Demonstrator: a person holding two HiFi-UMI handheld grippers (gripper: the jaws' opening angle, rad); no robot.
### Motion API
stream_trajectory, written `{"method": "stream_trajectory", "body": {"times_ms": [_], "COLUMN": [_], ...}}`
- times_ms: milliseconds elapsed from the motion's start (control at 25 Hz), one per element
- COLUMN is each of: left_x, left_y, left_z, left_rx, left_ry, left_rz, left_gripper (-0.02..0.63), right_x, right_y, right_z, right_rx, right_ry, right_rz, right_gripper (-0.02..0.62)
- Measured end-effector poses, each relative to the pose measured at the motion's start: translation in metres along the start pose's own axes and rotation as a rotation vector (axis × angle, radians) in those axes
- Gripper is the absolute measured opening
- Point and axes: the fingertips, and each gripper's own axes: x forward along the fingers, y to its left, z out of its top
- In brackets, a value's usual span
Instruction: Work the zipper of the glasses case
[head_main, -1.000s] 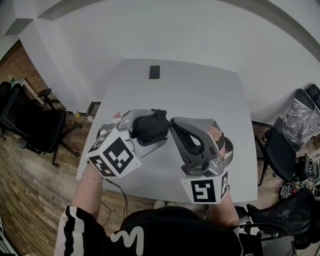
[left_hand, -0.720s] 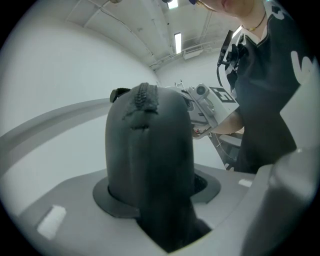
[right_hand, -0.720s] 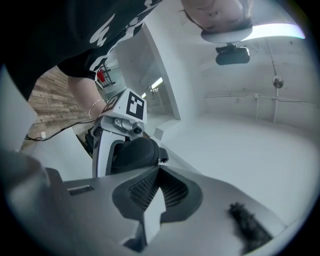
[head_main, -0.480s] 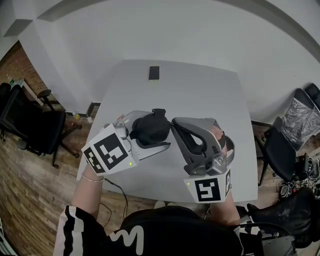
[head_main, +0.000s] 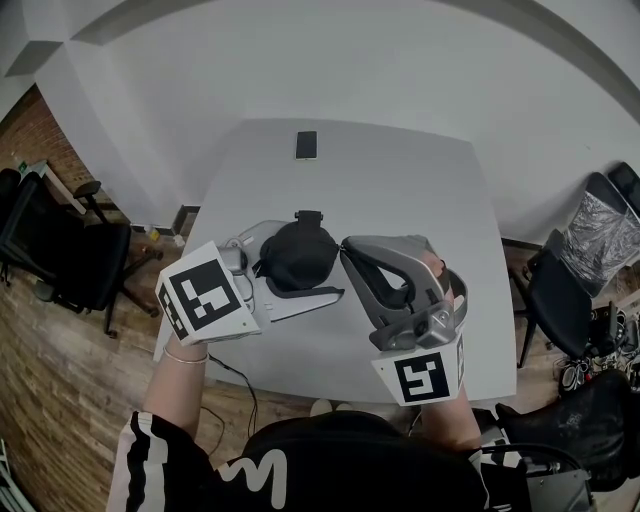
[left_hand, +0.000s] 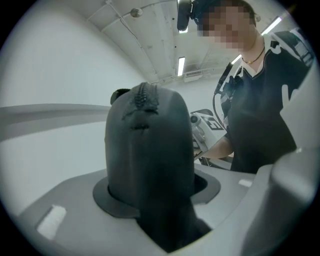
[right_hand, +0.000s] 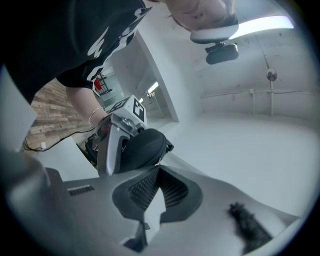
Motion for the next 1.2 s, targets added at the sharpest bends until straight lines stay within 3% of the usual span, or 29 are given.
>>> {"method": "stream_trajectory", "body": {"times_ms": [320,440,960,1200], "left_x": [-0.003,-0.003,-0.021,-0.026], "left_y": [-0.004,-0.004,0.002,0.008], "left_z": [0.018,0.022,0.060,0.069], "left_rx": [-0.084,-0.065,-0.122,-0.116], "left_ry": [-0.087,-0.120,-0.312,-0.328], "left_rz": [-0.036,-0.056,-0.092,-0.089], "left_gripper": [0.258,0.258,0.258,0.258], "right_x": [-0.003,-0.005,-0.002,0.002], "right_y": [0.002,0.002,0.004,0.004], "right_z": [0.000,0.003,0.006,0.003], "right_rx": [-0.028,-0.026,-0.044,-0.033], "right_ry": [-0.007,-0.024,-0.034,-0.022], "right_rz": [0.014,0.007,-0.006,-0.016], "right_gripper": [0.003,0.003,0.003,0.003]}}
